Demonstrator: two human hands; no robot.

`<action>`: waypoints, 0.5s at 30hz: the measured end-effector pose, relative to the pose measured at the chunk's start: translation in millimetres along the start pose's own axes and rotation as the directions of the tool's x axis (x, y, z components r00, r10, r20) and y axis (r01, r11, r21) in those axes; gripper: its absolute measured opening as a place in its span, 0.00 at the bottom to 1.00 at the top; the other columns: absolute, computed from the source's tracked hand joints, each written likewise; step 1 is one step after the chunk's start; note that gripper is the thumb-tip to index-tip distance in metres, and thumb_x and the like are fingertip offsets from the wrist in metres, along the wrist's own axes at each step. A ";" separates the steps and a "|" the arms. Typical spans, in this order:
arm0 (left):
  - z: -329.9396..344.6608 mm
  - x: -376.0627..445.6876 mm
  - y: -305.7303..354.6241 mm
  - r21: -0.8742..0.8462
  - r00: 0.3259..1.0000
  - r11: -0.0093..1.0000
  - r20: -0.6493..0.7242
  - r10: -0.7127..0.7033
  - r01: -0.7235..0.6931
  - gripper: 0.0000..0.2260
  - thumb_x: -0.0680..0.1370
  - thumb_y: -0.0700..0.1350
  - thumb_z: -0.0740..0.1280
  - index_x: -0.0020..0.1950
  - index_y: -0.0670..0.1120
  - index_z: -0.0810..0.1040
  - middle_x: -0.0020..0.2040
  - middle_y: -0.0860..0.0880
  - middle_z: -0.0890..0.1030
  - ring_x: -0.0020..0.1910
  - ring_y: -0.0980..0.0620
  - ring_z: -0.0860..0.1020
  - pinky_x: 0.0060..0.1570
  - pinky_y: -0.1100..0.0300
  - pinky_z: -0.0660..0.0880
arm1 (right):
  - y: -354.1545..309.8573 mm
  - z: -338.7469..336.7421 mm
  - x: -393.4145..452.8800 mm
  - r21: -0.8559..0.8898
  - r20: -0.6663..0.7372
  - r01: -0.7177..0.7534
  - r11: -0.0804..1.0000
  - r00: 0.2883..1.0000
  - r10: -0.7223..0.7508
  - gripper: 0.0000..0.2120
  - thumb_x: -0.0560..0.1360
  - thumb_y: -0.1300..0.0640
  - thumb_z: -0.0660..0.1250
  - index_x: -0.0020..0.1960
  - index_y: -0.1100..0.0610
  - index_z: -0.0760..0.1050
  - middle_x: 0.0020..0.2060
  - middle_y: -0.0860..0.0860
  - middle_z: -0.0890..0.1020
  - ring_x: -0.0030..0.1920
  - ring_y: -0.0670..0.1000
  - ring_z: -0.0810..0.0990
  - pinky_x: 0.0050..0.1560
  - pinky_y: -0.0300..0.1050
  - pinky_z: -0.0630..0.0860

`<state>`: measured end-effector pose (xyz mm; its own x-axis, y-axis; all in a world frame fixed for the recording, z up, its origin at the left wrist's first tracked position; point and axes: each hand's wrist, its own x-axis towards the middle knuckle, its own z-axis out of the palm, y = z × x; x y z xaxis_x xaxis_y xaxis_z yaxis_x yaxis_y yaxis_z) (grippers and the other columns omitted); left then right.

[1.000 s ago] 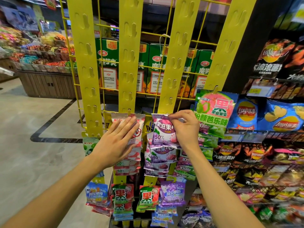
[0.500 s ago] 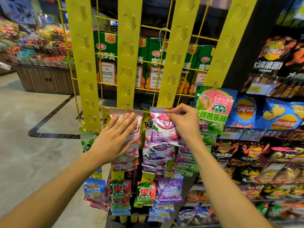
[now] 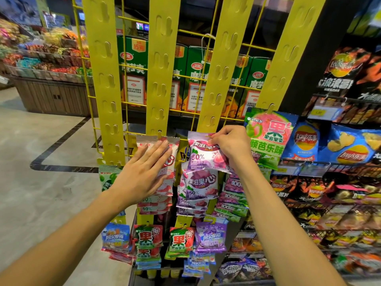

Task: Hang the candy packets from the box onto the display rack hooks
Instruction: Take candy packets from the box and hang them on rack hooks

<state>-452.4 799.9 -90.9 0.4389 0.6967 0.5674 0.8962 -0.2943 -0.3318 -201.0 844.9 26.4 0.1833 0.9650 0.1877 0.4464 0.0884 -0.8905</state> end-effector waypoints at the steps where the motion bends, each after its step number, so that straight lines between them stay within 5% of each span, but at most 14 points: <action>1: -0.1 0.3 0.1 -0.002 1.000 1.000 0.001 0.000 0.000 0.32 0.83 0.59 0.53 0.83 0.43 0.55 0.83 0.42 0.54 0.83 0.45 0.51 0.80 0.45 0.50 | -1.5 0.4 -0.5 -0.004 -0.005 -0.011 1.000 1.000 0.011 0.11 0.66 0.64 0.80 0.31 0.54 0.82 0.36 0.50 0.86 0.43 0.52 0.85 0.46 0.56 0.84; 9: -0.1 0.7 0.8 -0.021 1.000 1.000 0.013 -0.003 0.003 0.32 0.83 0.59 0.53 0.83 0.43 0.55 0.84 0.42 0.53 0.83 0.45 0.51 0.80 0.44 0.51 | -1.9 3.2 -8.1 -0.050 -0.051 -0.002 0.999 0.999 0.000 0.14 0.67 0.64 0.79 0.28 0.50 0.81 0.35 0.47 0.84 0.50 0.55 0.83 0.51 0.55 0.82; 15: -0.5 -0.9 0.8 -0.030 1.000 1.000 0.008 -0.005 0.005 0.33 0.83 0.60 0.53 0.83 0.43 0.55 0.83 0.43 0.53 0.83 0.46 0.49 0.80 0.46 0.48 | 1.1 3.3 -19.4 -0.071 -0.068 0.085 0.994 0.994 -0.090 0.09 0.71 0.60 0.78 0.36 0.50 0.82 0.35 0.45 0.83 0.38 0.47 0.81 0.40 0.42 0.75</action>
<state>-452.1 798.7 -91.3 0.4341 0.7031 0.5631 0.8999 -0.3101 -0.3066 -207.0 827.1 20.4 0.2015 0.9341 0.2948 0.5211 0.1526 -0.8397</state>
